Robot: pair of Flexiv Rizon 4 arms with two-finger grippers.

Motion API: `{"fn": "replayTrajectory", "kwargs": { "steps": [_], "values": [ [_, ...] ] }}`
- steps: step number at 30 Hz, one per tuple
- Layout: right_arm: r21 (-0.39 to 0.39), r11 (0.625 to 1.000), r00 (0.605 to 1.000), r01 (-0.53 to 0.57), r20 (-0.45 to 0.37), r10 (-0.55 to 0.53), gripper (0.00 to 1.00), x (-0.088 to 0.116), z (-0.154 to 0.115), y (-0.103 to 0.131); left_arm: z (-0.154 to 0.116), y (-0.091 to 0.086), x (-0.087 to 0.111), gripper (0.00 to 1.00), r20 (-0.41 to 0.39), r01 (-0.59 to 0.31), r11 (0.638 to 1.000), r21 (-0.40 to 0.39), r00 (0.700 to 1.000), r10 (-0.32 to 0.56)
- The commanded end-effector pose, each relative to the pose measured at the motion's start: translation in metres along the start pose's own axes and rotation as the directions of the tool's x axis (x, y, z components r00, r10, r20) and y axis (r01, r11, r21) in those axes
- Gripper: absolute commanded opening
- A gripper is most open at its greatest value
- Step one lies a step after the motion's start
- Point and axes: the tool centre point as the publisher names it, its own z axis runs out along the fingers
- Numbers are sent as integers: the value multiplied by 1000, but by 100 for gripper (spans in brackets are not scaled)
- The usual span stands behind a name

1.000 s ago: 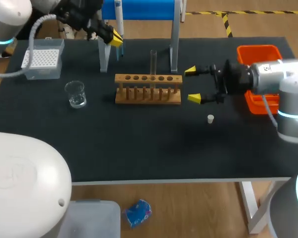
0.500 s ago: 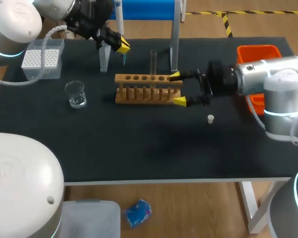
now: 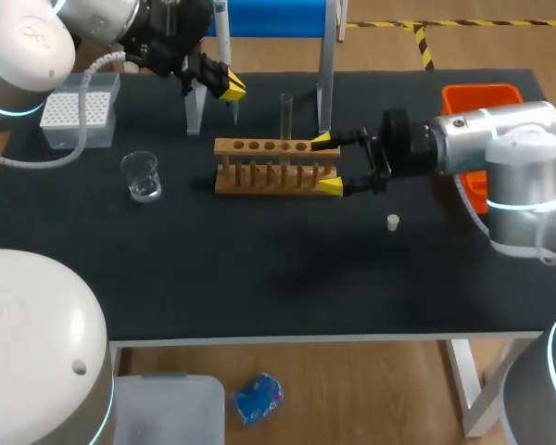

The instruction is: Invert the test tube, pick up the pipette, mount the tip to pipette, aspirate from beaker and dispense into the tube, eject the tip, return the pipette, and cap with the stopper.

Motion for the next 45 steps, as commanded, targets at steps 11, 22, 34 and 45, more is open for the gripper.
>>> {"fn": "replayTrajectory", "kwargs": {
  "steps": [11, 22, 34, 45],
  "values": [
    [0, 1000, 1000, 0, -1, 0, 100, 0, 0, 0, 40, -30, 8, 0, -53, 0, 1000, -28, 999, -1],
    [0, 1000, 1000, 0, -1, 0, 100, 0, 0, 0, 80, -43, 28, 0, -54, 19, 999, -45, 998, -21],
    [0, 1000, 1000, 0, -1, 0, 100, 0, 0, 0, 93, -35, 42, 0, -42, 39, 999, 5, 998, -39],
    [0, 1000, 1000, 0, -1, 0, 100, 0, 0, 0, 90, -34, 44, 0, -43, 48, 999, 19, 998, -47]
  ]
}}
